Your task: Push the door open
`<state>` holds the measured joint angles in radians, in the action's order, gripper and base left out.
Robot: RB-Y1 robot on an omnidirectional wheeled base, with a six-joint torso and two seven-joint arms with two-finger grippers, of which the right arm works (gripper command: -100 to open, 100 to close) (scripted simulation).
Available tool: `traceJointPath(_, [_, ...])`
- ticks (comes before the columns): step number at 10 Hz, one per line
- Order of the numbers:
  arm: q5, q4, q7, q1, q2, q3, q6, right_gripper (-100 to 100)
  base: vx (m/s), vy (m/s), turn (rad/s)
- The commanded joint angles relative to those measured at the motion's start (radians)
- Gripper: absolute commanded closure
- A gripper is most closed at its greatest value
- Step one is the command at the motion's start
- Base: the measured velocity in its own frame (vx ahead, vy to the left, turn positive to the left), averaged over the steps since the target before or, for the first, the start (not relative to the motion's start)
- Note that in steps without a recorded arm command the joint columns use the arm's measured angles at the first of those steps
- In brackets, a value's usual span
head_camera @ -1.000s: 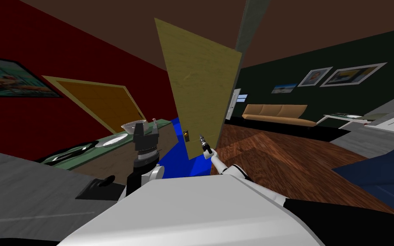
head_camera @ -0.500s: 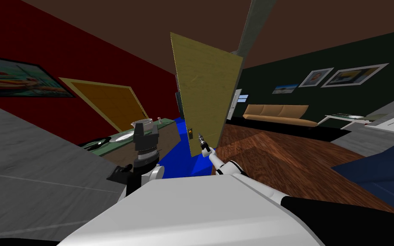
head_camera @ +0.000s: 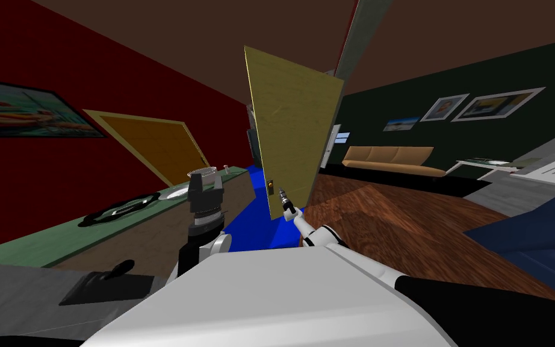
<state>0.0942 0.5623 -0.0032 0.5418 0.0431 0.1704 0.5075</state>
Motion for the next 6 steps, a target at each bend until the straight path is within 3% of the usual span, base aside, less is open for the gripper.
traceJointPath(1, [0.002,-0.007,0.0,0.006,0.003,-0.001,0.001,-100,-0.063,0.087,-0.01])
traceJointPath(4, [0.003,-0.011,0.0,0.01,0.004,-0.002,0.002,-100,-0.054,0.077,0.013])
traceJointPath(5, [0.004,-0.013,0.002,0.01,-0.03,-0.004,0.003,-100,0.083,0.044,0.035])
traceJointPath(6, [0.004,-0.013,0.002,0.01,-0.03,-0.004,0.003,-100,0.101,0.054,-0.001])
